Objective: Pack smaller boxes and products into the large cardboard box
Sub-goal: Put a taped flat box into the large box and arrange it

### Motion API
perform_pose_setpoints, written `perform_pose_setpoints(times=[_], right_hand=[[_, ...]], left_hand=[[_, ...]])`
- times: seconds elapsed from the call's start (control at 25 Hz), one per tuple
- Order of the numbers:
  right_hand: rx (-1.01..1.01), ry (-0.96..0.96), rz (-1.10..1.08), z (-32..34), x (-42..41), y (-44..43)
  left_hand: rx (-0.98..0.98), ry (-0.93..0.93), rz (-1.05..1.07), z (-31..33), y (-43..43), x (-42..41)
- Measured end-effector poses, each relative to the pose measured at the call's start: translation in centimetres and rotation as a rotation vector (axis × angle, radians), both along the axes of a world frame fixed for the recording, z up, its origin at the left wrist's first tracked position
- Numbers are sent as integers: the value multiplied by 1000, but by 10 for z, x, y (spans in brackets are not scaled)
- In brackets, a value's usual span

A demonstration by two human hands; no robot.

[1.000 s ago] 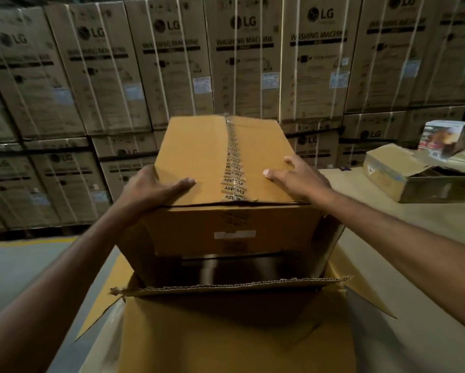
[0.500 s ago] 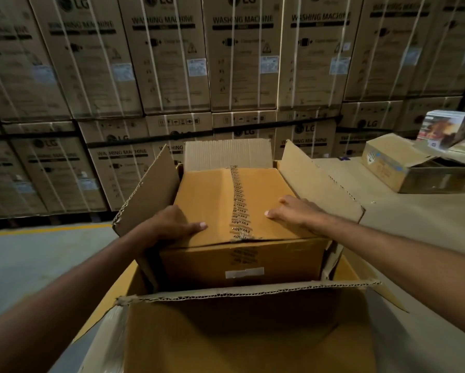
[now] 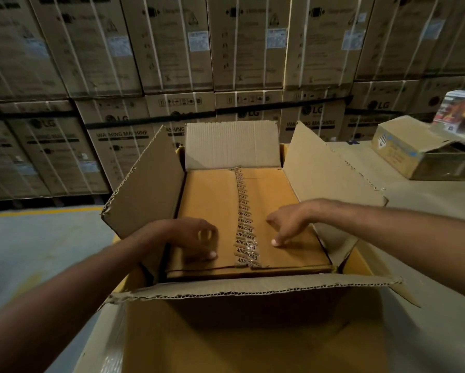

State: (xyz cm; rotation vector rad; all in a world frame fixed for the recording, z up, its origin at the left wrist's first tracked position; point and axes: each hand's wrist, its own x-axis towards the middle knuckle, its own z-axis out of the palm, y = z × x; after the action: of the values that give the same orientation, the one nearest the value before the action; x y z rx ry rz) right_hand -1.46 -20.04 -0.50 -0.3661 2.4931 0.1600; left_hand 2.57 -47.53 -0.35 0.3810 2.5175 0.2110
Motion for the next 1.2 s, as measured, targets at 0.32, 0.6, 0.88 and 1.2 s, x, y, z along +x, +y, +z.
perform_pose_setpoints(times=[0.32,0.6,0.88,1.2], right_hand=[[-18,9,386,-10,-15,-55],[-59,317,439,17,-23,-51],[-131,255,278,6,-17,-55],[-868,333,-443,38,-22,-102]], left_hand=[[-156,112,-340,0,38,15],[-205,293,-628,0,42,3],[-265,398,-857,13,57,-15],[42,565,-693,44,5,-12]])
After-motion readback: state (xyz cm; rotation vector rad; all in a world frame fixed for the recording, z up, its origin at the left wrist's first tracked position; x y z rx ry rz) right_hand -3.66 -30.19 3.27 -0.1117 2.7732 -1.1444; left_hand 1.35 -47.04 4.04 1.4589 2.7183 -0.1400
